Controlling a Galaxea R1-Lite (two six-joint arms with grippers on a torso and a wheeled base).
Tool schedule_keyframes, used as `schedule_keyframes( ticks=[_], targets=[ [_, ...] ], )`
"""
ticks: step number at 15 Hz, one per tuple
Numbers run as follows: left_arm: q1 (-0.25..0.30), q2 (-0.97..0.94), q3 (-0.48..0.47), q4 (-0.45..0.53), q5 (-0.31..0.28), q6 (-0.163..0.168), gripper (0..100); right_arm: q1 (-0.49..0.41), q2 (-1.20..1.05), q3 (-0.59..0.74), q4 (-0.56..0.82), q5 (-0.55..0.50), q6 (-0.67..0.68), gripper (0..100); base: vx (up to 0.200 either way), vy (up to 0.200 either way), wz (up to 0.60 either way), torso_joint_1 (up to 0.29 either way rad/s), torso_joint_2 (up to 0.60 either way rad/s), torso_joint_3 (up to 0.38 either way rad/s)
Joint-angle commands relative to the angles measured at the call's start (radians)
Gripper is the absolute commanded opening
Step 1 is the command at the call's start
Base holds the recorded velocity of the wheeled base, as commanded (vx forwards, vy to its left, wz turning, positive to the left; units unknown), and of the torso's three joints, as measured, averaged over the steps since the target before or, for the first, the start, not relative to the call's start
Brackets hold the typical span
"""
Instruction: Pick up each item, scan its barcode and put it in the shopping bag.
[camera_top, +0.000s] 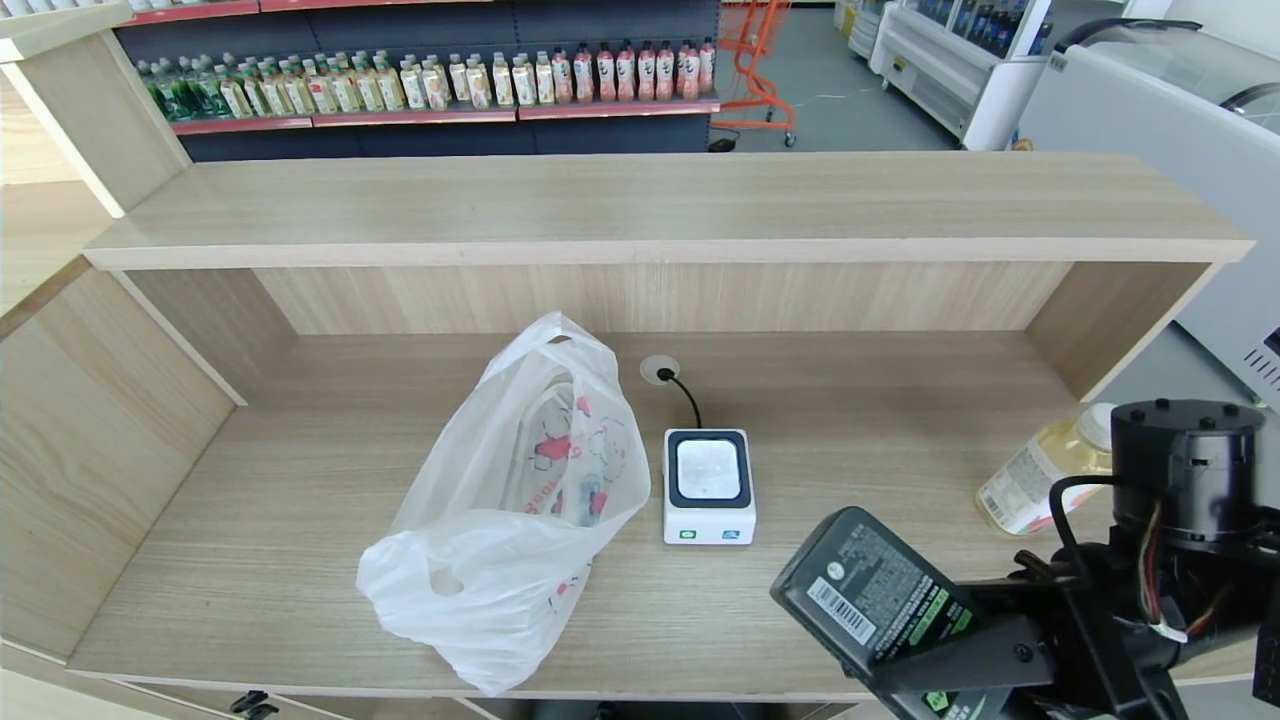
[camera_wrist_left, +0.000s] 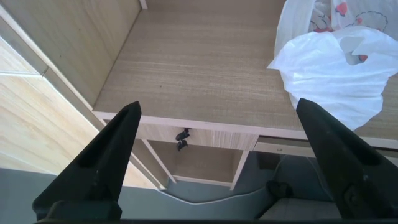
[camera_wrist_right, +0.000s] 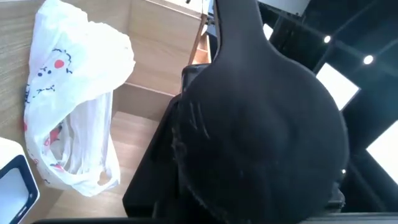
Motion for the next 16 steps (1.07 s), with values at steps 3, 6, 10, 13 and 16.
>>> schedule_keyframes(
  ticks=[3,6,10,13,16],
  targets=[
    [-0.001,0.000,0.000,0.000,0.001,0.000,100,-0.014,-0.079,0.010,0.045,0.016,-0.052,0,0.000,0.000,0.00,0.000,0.00,0.000],
    [-0.001,0.000,0.000,0.000,0.001,0.000,100,-0.011,-0.079,0.008,0.072,0.016,-0.066,0,0.000,0.000,0.00,0.000,0.00,0.000],
    [-0.001,0.000,0.000,0.000,0.001,0.000,100,-0.006,-0.103,0.008,0.086,0.018,-0.066,0,0.000,0.000,0.00,0.000,0.00,0.000],
    [-0.001,0.000,0.000,0.000,0.001,0.000,100,-0.001,-0.086,0.008,0.085,0.019,-0.069,0,0.000,0.000,0.00,0.000,0.00,0.000],
    [-0.001,0.000,0.000,0.000,0.001,0.000,100,-0.001,-0.086,0.008,0.086,0.019,-0.069,0,0.000,0.000,0.00,0.000,0.00,0.000]
  ],
)
